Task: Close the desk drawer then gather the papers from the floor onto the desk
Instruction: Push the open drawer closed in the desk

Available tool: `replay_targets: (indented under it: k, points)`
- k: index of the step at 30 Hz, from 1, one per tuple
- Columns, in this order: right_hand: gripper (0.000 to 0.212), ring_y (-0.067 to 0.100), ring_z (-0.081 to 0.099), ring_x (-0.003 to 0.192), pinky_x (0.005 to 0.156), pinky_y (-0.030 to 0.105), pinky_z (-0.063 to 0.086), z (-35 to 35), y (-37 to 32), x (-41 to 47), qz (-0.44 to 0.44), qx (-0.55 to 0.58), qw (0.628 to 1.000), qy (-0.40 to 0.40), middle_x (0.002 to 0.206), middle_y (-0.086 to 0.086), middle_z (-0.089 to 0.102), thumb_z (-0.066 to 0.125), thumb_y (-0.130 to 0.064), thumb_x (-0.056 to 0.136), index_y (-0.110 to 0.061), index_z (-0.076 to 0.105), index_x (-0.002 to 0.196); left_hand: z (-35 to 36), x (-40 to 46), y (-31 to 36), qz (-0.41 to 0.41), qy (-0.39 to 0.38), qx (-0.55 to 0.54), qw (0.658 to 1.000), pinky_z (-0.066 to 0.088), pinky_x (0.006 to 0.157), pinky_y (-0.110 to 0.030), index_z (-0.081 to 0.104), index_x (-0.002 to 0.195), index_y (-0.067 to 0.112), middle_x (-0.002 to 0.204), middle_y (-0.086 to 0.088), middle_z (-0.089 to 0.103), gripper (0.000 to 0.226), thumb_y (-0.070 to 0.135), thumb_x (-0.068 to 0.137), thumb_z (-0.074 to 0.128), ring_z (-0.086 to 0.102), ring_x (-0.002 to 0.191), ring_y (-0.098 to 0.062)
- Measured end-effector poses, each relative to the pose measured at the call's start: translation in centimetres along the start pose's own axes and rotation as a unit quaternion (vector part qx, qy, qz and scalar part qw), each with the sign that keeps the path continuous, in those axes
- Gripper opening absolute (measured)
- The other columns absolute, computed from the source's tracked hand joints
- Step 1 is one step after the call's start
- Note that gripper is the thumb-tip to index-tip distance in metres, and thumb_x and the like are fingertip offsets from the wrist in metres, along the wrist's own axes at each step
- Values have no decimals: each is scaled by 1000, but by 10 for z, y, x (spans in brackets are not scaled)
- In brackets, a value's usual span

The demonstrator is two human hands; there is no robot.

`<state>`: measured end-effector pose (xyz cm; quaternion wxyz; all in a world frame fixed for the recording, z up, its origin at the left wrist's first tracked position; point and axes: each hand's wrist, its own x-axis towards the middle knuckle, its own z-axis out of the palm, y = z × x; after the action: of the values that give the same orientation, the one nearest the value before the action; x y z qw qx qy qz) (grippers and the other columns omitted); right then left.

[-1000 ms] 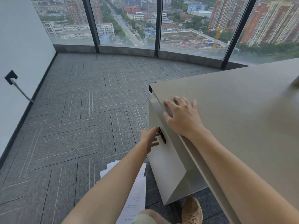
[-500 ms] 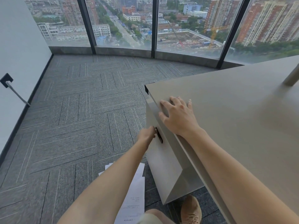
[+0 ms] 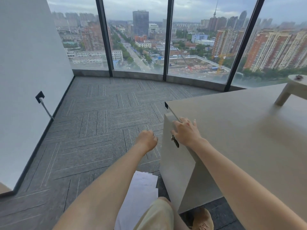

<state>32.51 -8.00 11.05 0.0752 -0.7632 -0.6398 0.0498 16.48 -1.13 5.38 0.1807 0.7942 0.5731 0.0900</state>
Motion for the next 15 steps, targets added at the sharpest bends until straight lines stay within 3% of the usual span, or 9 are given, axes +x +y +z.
replay_targets:
  k: [4, 8, 15]
  points:
    - [46, 36, 45, 132, 116, 53, 26, -8, -33, -43, -16, -7, 1000, -14, 141, 17, 51, 52, -35, 93, -16, 55, 134, -39, -48, -19, 3, 18, -1, 1000, 47, 74, -36, 56, 106, 8, 113, -13, 59, 28, 26, 93, 38, 58, 93, -29]
    - [51, 36, 51, 127, 108, 45, 41, -13, -58, -82, -18, 9, 999, -45, 141, 15, 51, 54, -37, 93, -20, 50, 141, -64, -94, -37, -6, 16, -16, 1000, 48, 80, -37, 58, 107, 6, 112, -13, 62, 28, 23, 91, 43, 59, 98, -29]
    - [55, 32, 48, 133, 107, 41, 41, -12, -93, -127, -33, 47, 996, -64, 146, 16, 48, 57, -34, 93, -15, 47, 144, -80, -158, -77, -52, 17, -32, 998, 48, 79, -34, 57, 112, 9, 108, -10, 63, 29, 23, 89, 46, 62, 99, -27]
